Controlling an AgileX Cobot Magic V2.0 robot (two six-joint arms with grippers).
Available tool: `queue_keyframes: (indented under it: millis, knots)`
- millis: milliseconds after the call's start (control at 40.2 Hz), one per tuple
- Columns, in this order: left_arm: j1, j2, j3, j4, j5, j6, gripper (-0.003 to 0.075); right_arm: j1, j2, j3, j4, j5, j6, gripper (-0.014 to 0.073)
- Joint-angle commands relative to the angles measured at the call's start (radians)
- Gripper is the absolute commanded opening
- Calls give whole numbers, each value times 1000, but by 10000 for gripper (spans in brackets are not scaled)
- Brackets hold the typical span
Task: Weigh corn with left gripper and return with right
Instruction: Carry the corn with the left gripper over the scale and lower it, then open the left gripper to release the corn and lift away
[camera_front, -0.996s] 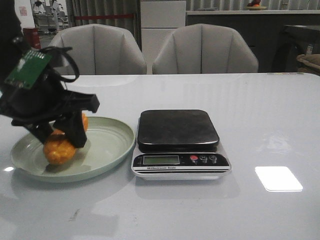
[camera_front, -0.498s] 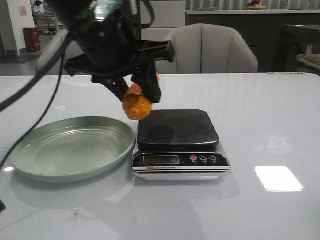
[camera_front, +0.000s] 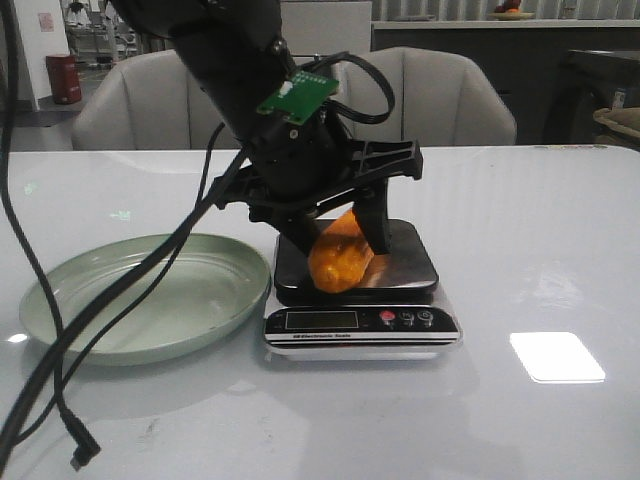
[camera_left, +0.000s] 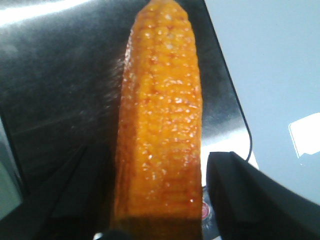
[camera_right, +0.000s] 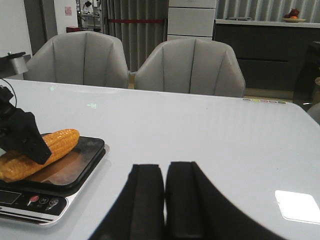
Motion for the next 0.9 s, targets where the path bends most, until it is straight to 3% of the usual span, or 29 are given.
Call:
queue_keyframes:
  millis: [0, 423, 872]
  knots:
    - [-3, -48, -36, -26, -75, -8, 542, -5, -20, 5, -10, -76, -8, 187]
    - [3, -197, 1, 30, -98, -4, 524, -5, -20, 5, -10, -76, -8, 187]
    - [22, -694, 363, 205, -170, -4, 508, -5, -20, 5, -10, -76, -8, 187]
